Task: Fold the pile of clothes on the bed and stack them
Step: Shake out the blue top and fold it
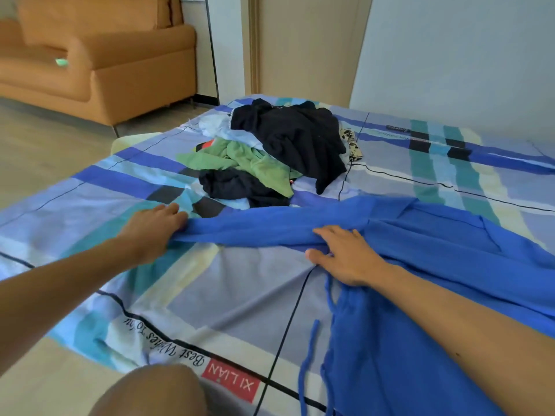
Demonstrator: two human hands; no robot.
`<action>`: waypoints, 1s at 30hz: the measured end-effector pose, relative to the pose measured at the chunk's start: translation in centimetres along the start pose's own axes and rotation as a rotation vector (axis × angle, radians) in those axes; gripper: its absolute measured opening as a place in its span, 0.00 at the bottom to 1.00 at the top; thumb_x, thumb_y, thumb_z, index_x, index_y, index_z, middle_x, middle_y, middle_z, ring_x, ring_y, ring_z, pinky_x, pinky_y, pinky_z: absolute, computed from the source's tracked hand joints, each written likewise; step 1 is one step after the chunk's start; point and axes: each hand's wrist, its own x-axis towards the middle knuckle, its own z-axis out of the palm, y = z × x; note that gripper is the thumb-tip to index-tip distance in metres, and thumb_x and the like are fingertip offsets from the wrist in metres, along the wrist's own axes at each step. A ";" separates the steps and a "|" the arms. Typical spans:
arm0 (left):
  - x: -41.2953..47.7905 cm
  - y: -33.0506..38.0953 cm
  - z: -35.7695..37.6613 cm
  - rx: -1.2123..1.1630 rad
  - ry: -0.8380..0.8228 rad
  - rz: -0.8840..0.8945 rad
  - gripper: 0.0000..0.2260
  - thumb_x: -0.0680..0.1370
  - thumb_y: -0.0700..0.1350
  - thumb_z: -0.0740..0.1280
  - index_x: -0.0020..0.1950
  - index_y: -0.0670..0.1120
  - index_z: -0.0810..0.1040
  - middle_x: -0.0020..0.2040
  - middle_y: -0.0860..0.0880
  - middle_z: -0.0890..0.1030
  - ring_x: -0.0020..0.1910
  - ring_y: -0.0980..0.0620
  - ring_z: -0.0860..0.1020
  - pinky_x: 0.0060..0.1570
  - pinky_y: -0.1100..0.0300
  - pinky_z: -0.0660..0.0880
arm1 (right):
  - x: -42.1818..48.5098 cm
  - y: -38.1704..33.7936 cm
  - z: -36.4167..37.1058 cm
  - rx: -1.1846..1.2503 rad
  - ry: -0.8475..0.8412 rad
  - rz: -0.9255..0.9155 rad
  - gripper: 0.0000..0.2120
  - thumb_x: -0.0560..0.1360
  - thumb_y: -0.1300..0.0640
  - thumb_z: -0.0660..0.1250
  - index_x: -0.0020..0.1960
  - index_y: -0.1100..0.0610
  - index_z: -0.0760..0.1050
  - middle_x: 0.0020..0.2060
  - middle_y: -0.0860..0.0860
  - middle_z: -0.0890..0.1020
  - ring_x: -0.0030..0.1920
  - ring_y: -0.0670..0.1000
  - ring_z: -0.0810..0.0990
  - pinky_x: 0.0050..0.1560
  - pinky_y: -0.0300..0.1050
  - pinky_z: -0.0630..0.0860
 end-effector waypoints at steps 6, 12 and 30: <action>-0.1 -1.6 -0.3 -0.311 0.242 -0.388 0.09 0.69 0.32 0.68 0.44 0.44 0.74 0.46 0.42 0.71 0.47 0.35 0.75 0.36 0.43 0.73 | -0.1 -0.9 0.1 0.057 -0.035 0.010 0.37 0.80 0.35 0.56 0.81 0.52 0.51 0.81 0.50 0.54 0.81 0.51 0.50 0.77 0.65 0.39; 6.8 8.6 -14.0 -0.576 0.641 0.073 0.12 0.67 0.32 0.63 0.44 0.47 0.74 0.50 0.48 0.71 0.43 0.41 0.73 0.33 0.45 0.72 | 0.0 -4.0 -5.4 0.714 0.271 -0.141 0.40 0.72 0.49 0.77 0.77 0.49 0.59 0.68 0.46 0.71 0.64 0.44 0.74 0.60 0.35 0.71; 14.0 30.9 -12.7 -0.736 -0.099 0.372 0.18 0.82 0.45 0.63 0.72 0.44 0.70 0.70 0.43 0.72 0.69 0.42 0.70 0.67 0.53 0.65 | -12.4 19.6 -13.9 1.150 0.900 0.522 0.09 0.70 0.56 0.75 0.46 0.54 0.76 0.41 0.54 0.78 0.43 0.51 0.78 0.45 0.52 0.77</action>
